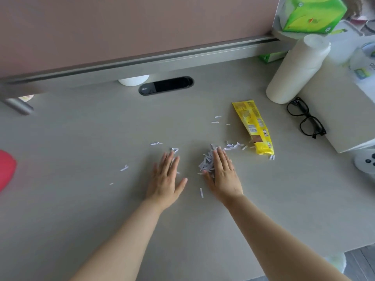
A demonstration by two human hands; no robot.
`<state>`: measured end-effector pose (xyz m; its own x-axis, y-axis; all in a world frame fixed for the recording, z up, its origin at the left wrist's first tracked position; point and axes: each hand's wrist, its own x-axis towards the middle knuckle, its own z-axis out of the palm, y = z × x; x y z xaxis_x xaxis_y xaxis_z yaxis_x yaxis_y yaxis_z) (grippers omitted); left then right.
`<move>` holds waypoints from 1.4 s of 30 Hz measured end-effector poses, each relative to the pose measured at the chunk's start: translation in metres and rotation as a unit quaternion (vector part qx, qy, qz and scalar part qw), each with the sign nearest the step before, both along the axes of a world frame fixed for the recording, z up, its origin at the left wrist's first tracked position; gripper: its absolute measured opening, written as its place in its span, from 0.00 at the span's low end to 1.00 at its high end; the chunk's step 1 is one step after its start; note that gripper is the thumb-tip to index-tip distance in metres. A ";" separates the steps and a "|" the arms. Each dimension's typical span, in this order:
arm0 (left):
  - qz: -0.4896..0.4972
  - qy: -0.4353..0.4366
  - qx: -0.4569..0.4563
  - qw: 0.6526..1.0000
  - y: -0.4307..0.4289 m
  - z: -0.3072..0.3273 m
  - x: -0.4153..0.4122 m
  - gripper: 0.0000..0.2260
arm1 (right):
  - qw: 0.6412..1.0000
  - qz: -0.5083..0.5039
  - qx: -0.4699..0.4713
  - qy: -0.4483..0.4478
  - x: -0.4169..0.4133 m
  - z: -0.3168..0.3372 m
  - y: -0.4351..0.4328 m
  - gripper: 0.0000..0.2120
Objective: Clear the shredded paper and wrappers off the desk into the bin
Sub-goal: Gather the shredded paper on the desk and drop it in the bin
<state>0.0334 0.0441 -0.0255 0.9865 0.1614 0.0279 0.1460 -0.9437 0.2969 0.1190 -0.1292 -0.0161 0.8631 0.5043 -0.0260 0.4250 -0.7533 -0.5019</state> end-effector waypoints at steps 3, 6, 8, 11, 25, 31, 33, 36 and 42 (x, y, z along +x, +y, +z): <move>0.135 -0.007 0.026 0.991 0.031 0.001 -0.005 0.29 | 0.993 -0.103 -0.023 -0.061 0.005 0.001 -0.018 0.34; 0.315 0.072 0.010 0.946 0.058 0.004 -0.009 0.30 | 0.976 -0.199 -0.073 -0.050 0.012 -0.002 -0.040 0.34; 0.336 0.123 0.017 0.934 0.059 0.004 -0.010 0.32 | 0.969 -0.224 -0.105 -0.003 0.017 -0.004 -0.046 0.34; 0.280 0.100 0.007 0.955 0.051 0.001 0.003 0.33 | 0.965 -0.229 -0.125 0.017 0.029 -0.004 -0.043 0.38; -0.092 0.003 -0.078 0.993 0.011 0.002 0.018 0.37 | 0.996 -0.006 0.088 0.010 0.026 0.009 -0.014 0.30; -0.125 0.041 0.056 0.990 0.033 -0.004 -0.020 0.49 | 0.999 0.005 -0.015 -0.050 -0.009 0.009 -0.066 0.44; -0.131 0.066 0.063 0.987 0.033 -0.008 -0.025 0.51 | 0.994 0.048 -0.093 -0.030 -0.021 0.006 -0.075 0.54; -0.196 0.076 0.070 0.975 0.024 -0.010 -0.021 0.51 | 0.984 0.096 -0.151 -0.017 -0.032 -0.002 -0.077 0.58; -0.188 0.068 0.082 0.976 0.026 -0.004 0.031 0.42 | 0.979 0.112 -0.167 -0.046 0.010 -0.004 -0.040 0.55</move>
<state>0.0641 0.0705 -0.0294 0.9716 -0.2081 -0.1126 -0.1919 -0.9715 0.1394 0.1294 -0.1690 -0.0205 0.7382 0.6580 -0.1483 0.6303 -0.7513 -0.1956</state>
